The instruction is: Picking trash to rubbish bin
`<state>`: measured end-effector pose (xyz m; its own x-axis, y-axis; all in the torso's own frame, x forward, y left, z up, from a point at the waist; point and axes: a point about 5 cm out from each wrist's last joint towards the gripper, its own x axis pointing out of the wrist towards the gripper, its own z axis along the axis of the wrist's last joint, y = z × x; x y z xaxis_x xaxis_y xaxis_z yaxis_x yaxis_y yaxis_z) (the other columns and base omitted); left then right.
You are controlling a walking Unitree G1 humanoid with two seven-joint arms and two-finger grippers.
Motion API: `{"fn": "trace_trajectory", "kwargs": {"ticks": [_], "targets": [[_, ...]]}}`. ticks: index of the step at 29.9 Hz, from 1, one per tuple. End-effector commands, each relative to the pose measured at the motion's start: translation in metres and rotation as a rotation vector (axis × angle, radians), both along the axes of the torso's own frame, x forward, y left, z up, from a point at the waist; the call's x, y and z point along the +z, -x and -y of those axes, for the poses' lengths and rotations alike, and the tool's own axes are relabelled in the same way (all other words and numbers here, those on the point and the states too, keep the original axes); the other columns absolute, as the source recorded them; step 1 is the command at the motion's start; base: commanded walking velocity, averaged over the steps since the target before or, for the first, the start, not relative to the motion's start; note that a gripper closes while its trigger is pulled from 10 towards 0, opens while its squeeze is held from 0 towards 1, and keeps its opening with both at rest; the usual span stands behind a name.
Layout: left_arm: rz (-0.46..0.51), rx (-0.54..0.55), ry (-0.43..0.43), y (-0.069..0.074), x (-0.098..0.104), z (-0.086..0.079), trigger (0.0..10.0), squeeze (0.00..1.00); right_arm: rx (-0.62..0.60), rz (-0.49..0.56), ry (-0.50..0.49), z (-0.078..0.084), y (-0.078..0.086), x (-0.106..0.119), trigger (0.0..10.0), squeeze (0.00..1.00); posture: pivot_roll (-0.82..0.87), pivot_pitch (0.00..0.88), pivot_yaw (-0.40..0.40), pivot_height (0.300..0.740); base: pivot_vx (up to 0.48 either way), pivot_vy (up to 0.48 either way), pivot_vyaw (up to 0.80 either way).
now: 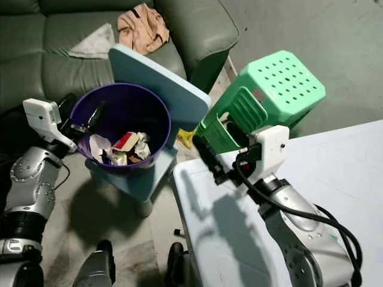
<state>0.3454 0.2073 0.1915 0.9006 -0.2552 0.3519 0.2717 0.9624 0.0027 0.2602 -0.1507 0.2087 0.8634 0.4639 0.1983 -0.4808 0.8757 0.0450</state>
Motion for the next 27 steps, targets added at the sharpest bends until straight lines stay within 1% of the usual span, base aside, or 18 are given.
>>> {"fn": "trace_trajectory", "kwargs": {"ticks": [1, 2, 4, 6, 9, 11, 14, 15, 17, 20, 21, 24, 27], "targets": [[-0.013, -0.001, -0.004, 0.006, -0.003, 0.008, 10.0, 0.00, -0.065, 0.007, 0.022, 0.008, -0.003, -0.006, 10.0, 0.00, 0.00, 0.193, -0.133, 0.740, 0.000, 0.000, 0.00], [-0.016, 0.023, 0.017, 0.009, -0.003, 0.010, 10.0, 0.00, -0.094, 0.009, 0.028, 0.010, -0.007, -0.008, 10.0, 0.00, 0.00, 0.187, -0.131, 0.740, 0.000, 0.000, 0.00], [-0.026, 0.049, 0.025, 0.011, -0.002, 0.011, 10.0, 0.00, -0.119, 0.012, 0.039, 0.012, -0.011, -0.011, 10.0, 0.00, 0.00, 0.171, -0.124, 0.740, 0.000, 0.000, 0.00], [-0.029, 0.055, 0.046, 0.014, -0.002, 0.014, 10.0, 0.00, -0.136, 0.015, 0.048, 0.013, -0.015, -0.013, 10.0, 0.00, 0.00, 0.156, -0.122, 0.740, 0.000, 0.000, 0.00], [-0.039, 0.067, 0.042, 0.018, -0.002, 0.019, 10.0, 0.00, -0.199, 0.028, 0.070, 0.017, -0.023, -0.018, 10.0, 0.00, -0.01, 0.129, -0.110, 0.740, 0.000, 0.000, 0.00], [-0.041, 0.076, 0.031, 0.019, -0.002, 0.021, 10.0, 0.00, -0.222, 0.027, 0.075, 0.018, -0.024, -0.019, 10.0, 0.00, -0.01, 0.118, -0.105, 0.740, 0.000, 0.000, 0.00], [-0.069, 0.118, 0.045, 0.018, -0.005, 0.022, 10.0, 0.00, -0.262, 0.027, 0.071, 0.020, -0.026, -0.025, 10.0, 0.00, -0.02, 0.099, -0.092, 0.740, 0.000, 0.000, 0.00], [-0.071, 0.119, 0.054, 0.019, -0.006, 0.026, 10.0, 0.00, -0.278, 0.022, 0.058, 0.021, -0.025, -0.029, 10.0, 0.00, -0.03, 0.092, -0.085, 0.740, 0.000, 0.000, 0.00], [-0.073, 0.119, 0.055, 0.019, -0.006, 0.027, 10.0, 0.00, -0.283, 0.021, 0.052, 0.022, -0.025, -0.031, 10.0, 0.00, -0.03, 0.092, -0.085, 0.740, 0.000, 0.000, 0.00], [-0.095, 0.114, 0.052, 0.020, -0.012, 0.034, 10.0, 0.00, -0.310, 0.004, 0.051, 0.023, -0.025, -0.043, 10.0, 0.00, -0.04, 0.066, -0.075, 0.740, 0.000, 0.000, 0.00], [-0.106, 0.112, 0.053, 0.021, -0.015, 0.039, 10.0, 0.00, -0.326, -0.007, 0.047, 0.024, -0.025, -0.049, 10.0, 0.00, -0.04, 0.060, -0.070, 0.740, 0.000, 0.000, 0.00], [-0.127, 0.108, 0.051, 0.019, -0.021, 0.045, 10.0, 0.00, -0.344, -0.014, 0.055, 0.026, -0.026, -0.055, 10.0, 0.00, -0.05, 0.037, -0.065, 0.740, 0.000, 0.000, 0.00], [-0.131, 0.106, 0.053, 0.018, -0.022, 0.047, 10.0, 0.00, -0.363, -0.013, 0.063, 0.027, -0.028, -0.056, 10.0, 0.00, -0.06, 0.023, -0.060, 0.740, 0.000, 0.000, 0.00]]}}
